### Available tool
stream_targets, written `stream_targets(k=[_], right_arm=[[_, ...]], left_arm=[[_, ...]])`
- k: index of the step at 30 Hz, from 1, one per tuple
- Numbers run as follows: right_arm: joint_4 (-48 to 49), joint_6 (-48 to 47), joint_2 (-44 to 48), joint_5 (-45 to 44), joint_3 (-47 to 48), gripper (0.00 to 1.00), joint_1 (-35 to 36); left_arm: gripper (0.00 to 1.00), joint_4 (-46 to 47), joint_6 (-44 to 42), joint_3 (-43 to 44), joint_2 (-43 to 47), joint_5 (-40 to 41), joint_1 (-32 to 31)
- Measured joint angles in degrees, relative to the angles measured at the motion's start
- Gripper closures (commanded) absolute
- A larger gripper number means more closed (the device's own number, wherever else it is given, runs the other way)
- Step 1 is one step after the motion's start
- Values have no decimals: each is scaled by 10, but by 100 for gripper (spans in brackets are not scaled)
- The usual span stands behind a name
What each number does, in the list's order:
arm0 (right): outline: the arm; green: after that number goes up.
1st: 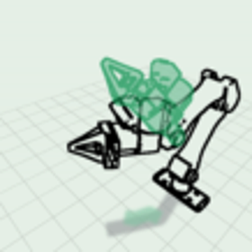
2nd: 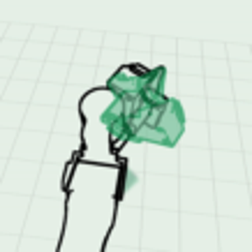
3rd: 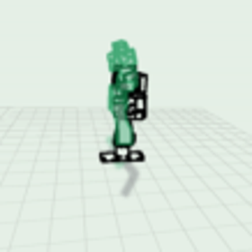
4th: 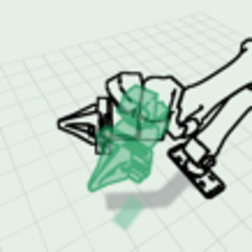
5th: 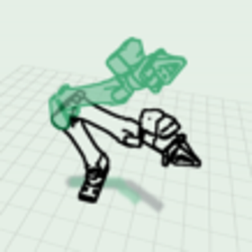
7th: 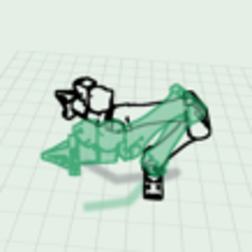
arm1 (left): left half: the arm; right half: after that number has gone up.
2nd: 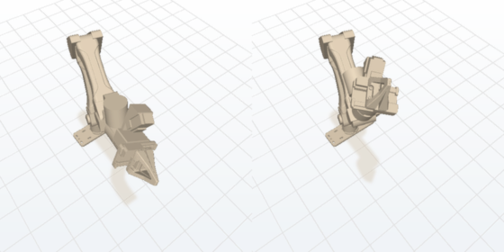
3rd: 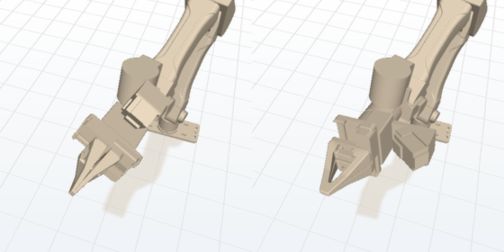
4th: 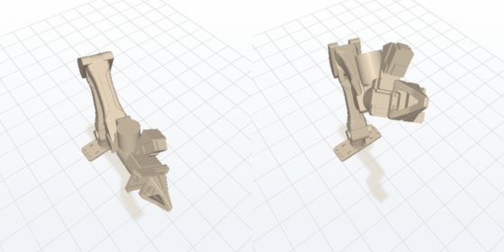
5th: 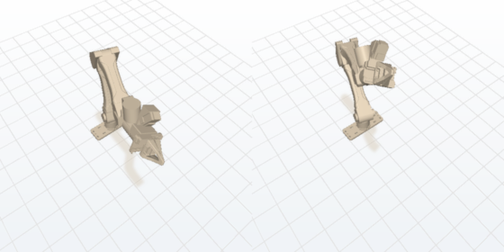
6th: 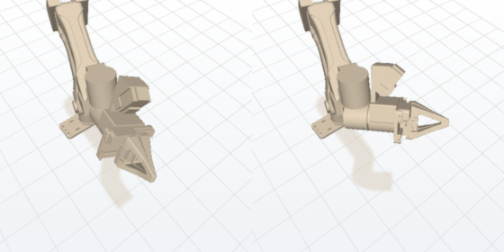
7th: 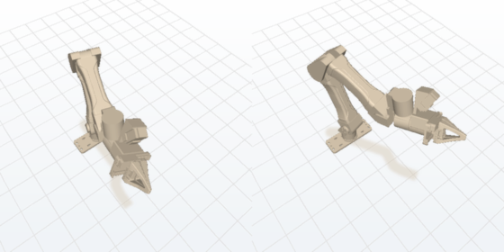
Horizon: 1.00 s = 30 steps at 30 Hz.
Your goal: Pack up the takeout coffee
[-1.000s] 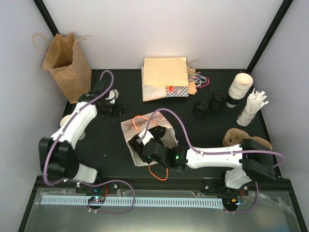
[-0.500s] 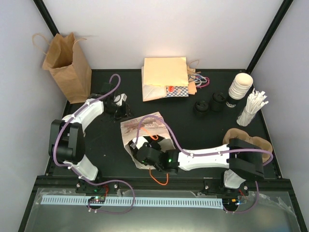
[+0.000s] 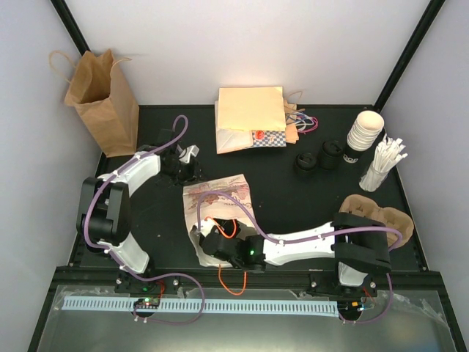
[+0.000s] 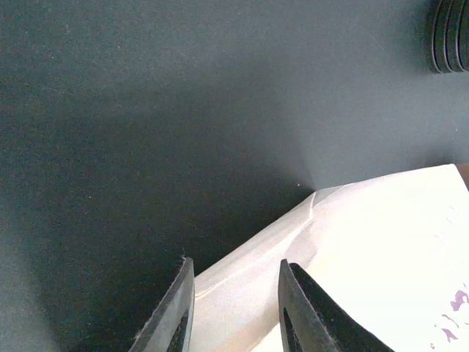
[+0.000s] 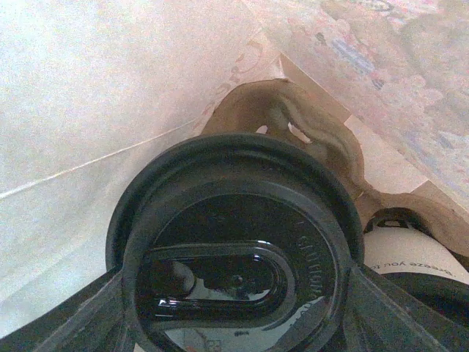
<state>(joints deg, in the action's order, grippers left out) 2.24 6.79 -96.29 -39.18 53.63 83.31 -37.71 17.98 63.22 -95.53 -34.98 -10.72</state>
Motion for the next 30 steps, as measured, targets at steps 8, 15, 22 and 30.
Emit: stream_targets(k=[8, 15, 22, 30], right_arm=[[45, -50, 0, -32, -28, 70, 4], [66, -89, -11, -71, -32, 70, 5], [77, -121, -24, -78, -27, 70, 7], [100, -173, -52, -90, -17, 70, 8]], left_arm=[[67, 5, -10, -13, 0, -12, 0], [67, 5, -19, -21, 0, -17, -3], [70, 3, -24, -23, -1, -29, -3], [70, 0, -25, -23, -9, -40, -3]])
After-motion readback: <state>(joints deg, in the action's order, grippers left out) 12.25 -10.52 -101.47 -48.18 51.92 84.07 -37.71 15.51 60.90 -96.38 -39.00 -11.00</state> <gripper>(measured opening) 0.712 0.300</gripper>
